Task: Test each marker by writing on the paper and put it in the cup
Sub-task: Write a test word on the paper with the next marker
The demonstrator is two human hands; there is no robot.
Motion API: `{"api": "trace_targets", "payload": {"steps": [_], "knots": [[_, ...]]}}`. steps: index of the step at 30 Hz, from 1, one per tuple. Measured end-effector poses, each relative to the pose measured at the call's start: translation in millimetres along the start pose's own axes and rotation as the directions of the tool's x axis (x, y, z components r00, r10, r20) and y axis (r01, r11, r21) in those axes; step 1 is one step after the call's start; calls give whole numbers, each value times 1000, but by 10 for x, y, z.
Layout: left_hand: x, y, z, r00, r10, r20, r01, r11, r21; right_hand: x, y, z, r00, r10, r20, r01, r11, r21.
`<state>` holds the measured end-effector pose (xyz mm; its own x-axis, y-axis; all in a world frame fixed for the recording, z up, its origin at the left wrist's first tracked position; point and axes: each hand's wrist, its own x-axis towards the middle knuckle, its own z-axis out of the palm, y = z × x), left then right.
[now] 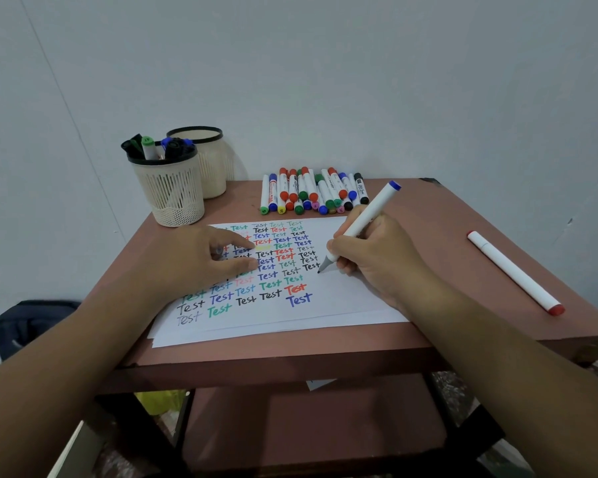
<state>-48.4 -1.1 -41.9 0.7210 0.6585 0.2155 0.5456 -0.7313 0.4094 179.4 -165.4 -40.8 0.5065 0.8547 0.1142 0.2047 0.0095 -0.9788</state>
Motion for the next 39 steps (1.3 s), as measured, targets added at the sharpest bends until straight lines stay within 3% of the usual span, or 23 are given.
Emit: {"api": "trace_targets", "payload": {"steps": [15,20,26,39], "knots": [[2,2,11,1000,1,-16,-1,1000,2,16,7,8,1000,-3,22,3,1000,-12],[4,29,10,1000,-10,-10,10,1000,5,33,26,7,998,-6,-57,5,1000,-12],[-2,18,25,1000,-5,-26,5,1000,5,26,22,3,999,3,-41,-4,1000,-31],[49,-130,94,983,89,-162,-103,992,-76,7,2,10,998,11,-59,-12,1000,-14]]}}
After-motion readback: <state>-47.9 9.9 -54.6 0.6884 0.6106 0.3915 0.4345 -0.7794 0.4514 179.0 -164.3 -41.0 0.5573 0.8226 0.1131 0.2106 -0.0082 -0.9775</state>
